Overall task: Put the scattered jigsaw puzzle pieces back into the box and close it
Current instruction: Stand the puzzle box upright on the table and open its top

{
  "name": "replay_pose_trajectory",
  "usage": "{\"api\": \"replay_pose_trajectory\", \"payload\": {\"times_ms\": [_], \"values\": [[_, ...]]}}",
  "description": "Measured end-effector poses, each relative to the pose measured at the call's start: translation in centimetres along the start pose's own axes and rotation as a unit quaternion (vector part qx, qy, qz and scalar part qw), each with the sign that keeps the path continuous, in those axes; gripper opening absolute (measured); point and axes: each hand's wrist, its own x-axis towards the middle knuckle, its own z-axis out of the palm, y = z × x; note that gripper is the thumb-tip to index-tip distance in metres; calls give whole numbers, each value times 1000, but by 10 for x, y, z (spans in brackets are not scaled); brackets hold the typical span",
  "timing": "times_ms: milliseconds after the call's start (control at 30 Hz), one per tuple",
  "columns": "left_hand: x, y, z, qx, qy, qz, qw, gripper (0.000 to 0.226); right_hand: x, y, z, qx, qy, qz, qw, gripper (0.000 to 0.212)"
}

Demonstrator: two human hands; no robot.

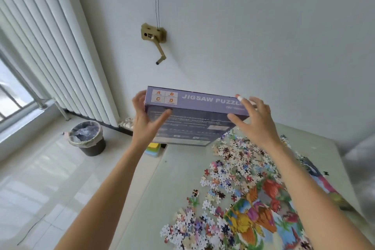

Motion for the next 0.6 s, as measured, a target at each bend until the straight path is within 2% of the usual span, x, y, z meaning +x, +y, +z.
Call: {"api": "replay_pose_trajectory", "payload": {"times_ms": [100,200,400,600], "values": [[1,6,2,23,-5,-21,1000,79,16,-8,-17,-73,13,-116,991,51],[3,14,8,66,-17,-17,998,80,33,-25,-32,-73,-51,-220,971,45],[3,19,14,70,-4,-26,997,76,61,-46,-45,-180,-114,-285,935,39],[6,28,29,67,56,-54,995,71,74,-57,-45,-258,-139,-314,903,50]]}}
